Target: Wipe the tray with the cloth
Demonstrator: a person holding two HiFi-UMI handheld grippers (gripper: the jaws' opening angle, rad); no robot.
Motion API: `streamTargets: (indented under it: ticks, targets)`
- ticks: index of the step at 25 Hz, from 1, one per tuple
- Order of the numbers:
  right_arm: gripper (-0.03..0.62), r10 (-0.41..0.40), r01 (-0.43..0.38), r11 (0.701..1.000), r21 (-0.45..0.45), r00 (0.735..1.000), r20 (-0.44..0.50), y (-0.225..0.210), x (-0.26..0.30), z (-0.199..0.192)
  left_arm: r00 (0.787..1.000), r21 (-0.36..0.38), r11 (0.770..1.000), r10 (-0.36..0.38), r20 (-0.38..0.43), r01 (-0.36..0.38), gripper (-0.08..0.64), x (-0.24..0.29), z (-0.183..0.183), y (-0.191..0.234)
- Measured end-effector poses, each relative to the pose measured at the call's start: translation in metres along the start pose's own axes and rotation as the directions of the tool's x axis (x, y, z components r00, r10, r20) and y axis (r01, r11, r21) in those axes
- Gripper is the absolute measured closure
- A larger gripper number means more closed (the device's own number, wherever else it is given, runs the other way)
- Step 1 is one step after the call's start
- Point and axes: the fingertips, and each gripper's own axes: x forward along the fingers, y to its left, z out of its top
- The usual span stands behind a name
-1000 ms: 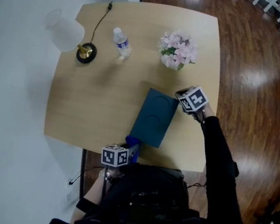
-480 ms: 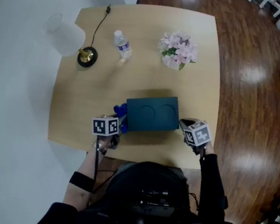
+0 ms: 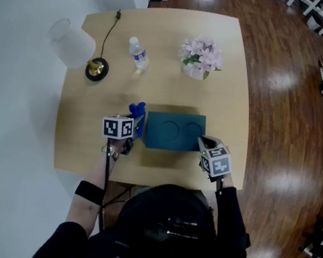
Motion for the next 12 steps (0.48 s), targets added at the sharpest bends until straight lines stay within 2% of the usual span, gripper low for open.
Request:
streamTargets:
  ticks: [2, 5, 9, 12]
  targets:
    - [0.583, 0.002, -0.003, 0.999, -0.035, 0.999, -0.034, 0.011, 0.012, 0.0, 0.999, -0.018, 0.999, -0.032, -0.001, 0.032, 0.486, 0.01, 0.006, -0.003]
    - [0.583, -0.018, 0.016, 1.0, -0.025, 0.998, -0.065, 0.013, 0.022, -0.006, 0.998, -0.084, 0.994, -0.07, 0.007, 0.07, 0.486, 0.024, 0.005, -0.005]
    - [0.583, -0.037, 0.036, 0.999, -0.02, 0.997, -0.074, 0.008, 0.024, -0.006, 0.992, -0.177, 0.976, -0.124, 0.014, 0.124, 0.486, 0.031, -0.008, -0.001]
    - [0.583, -0.036, 0.033, 0.999, -0.038, 0.996, -0.083, 0.007, 0.025, -0.006, 0.986, -0.214, 0.963, -0.163, 0.013, 0.162, 0.488, 0.029, -0.025, -0.004]
